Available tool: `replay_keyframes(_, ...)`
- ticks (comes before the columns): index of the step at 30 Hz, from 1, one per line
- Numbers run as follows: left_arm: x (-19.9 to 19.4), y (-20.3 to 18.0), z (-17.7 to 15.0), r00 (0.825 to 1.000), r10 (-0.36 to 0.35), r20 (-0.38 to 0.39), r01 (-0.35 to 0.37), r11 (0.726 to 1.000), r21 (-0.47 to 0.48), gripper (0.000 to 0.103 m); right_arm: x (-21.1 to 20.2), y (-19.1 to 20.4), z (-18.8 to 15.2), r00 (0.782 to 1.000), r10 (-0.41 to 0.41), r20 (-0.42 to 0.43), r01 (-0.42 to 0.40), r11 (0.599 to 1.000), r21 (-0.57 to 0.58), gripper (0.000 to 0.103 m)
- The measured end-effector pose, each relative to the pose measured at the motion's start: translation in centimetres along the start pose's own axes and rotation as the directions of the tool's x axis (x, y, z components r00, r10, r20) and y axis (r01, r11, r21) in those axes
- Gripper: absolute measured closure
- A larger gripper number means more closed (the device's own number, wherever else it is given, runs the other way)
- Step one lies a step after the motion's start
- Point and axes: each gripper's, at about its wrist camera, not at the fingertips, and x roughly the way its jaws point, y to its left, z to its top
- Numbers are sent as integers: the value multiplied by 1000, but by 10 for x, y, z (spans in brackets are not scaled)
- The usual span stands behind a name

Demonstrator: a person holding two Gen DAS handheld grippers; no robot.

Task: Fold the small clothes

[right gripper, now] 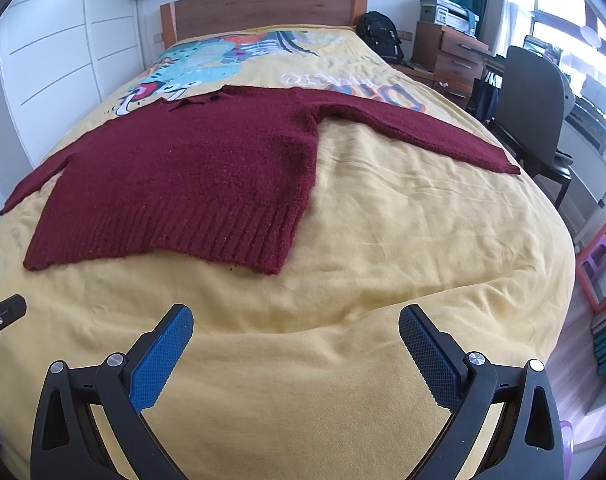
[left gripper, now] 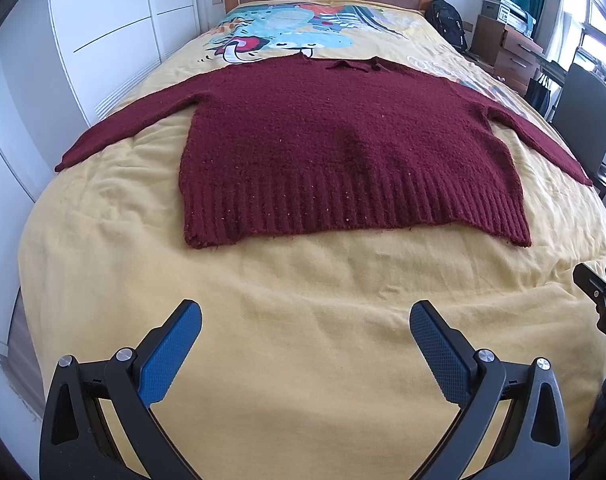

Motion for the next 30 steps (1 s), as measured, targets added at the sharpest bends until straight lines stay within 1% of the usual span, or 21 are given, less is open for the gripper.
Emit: replay_keyframes(30,3,1,-1,1000,3,-15,-3,1000,-17,1,3,2,0,1000,-9,-6,9,1000,-15,0)
